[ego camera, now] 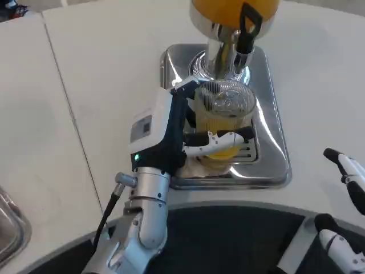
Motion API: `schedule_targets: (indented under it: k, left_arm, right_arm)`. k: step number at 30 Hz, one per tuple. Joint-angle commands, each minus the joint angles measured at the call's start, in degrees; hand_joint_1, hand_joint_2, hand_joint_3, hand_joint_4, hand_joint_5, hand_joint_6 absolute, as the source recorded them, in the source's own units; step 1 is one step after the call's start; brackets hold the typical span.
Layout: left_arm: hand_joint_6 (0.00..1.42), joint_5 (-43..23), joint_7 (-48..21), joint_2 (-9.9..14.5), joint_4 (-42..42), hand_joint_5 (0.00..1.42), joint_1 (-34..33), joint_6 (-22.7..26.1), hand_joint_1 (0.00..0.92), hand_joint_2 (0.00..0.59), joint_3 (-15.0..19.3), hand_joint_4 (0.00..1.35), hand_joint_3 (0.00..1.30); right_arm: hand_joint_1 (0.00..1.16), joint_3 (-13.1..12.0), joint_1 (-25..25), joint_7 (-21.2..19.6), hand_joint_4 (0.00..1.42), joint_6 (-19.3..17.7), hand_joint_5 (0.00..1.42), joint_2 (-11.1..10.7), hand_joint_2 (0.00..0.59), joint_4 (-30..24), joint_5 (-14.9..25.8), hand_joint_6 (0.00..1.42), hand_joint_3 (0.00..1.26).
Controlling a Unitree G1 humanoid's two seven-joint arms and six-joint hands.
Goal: Grasp the cup under the faucet to collect the drink, then remove the cup.
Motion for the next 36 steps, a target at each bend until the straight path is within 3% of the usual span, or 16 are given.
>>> schedule_targets:
  k: [1,12,17,26,36]
  left_arm:
    - [1.42,-0.21,0.16,0.32,-3.51,1.42,1.44,-0.41,0.721,0.0,0.72,1.13,1.18]
    - [1.42,-0.67,-0.43,3.44,-7.55,1.42,4.13,-0.24,0.747,0.0,3.38,1.13,1.2]
    - [1.42,-1.26,-1.47,6.49,-9.57,1.42,5.51,-1.23,0.755,0.0,5.3,1.13,1.2]
    - [1.42,-1.9,-4.23,11.78,-16.65,1.42,11.45,-1.8,0.761,0.0,8.9,1.1,1.2]
    - [1.42,-6.89,-10.07,15.23,-26.75,1.42,20.19,-3.47,0.765,0.0,14.45,1.08,1.2]
  right_arm:
    - [0.19,0.43,-0.04,0.53,0.0,0.79,0.1,0.16,0.531,-0.82,-0.77,0.12,0.0]
    - [0.19,0.2,-0.63,1.29,0.0,0.73,0.12,-0.55,0.531,-0.82,0.09,0.13,0.0]
    - [0.19,0.4,-0.67,1.52,0.0,0.51,0.12,-0.87,0.531,-0.82,0.12,0.15,0.0]
    - [0.19,2.93,-2.12,1.19,0.0,1.07,0.12,-1.96,0.531,-0.04,-0.93,0.15,0.0]
    - [0.19,2.52,0.47,0.07,0.0,-1.94,0.09,-3.2,0.538,-0.35,-1.2,0.12,0.0]
